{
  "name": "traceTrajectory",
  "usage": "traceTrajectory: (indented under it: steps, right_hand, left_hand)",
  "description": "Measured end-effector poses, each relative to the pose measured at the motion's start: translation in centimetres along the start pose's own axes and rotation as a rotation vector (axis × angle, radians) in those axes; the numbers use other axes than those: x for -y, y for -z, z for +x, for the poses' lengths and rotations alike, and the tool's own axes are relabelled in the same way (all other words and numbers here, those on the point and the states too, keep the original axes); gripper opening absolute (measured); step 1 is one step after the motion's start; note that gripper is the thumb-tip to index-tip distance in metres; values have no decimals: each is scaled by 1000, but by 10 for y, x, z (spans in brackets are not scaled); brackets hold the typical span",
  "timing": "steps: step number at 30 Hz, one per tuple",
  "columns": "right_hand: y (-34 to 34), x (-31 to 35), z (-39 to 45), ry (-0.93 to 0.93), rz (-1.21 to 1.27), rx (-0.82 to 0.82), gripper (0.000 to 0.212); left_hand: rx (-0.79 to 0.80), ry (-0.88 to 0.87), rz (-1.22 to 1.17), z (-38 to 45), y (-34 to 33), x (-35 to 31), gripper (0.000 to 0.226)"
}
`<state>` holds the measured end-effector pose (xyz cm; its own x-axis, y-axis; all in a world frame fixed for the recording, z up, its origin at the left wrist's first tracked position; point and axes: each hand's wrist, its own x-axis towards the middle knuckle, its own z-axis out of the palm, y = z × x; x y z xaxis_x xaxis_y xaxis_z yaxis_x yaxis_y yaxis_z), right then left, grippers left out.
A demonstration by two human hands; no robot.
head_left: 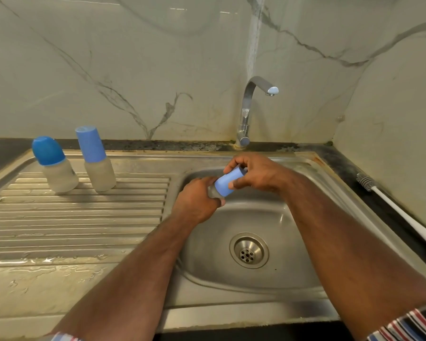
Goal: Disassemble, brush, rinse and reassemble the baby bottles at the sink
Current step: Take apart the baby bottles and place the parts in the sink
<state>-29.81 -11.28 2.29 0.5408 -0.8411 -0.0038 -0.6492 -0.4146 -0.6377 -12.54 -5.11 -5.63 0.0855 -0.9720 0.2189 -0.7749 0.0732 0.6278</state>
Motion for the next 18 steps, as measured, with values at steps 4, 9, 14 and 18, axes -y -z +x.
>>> traceTrajectory:
  steps: [4,9,14,18]
  right_hand:
    - [1,1,0,31,180,-55,32]
    - [-9,5,4,-165,114,-81,40]
    - [6,7,0,89,43,7,35]
    - [2,12,4,-107,181,-60,41]
  left_hand:
    - [-30,7,-50,0,0,-1,46]
    - [-11,-1,0,-1,1,-2,51]
    - [22,33,-69,-3,2,-5,49]
    - [5,35,-79,-4,4,-3,53]
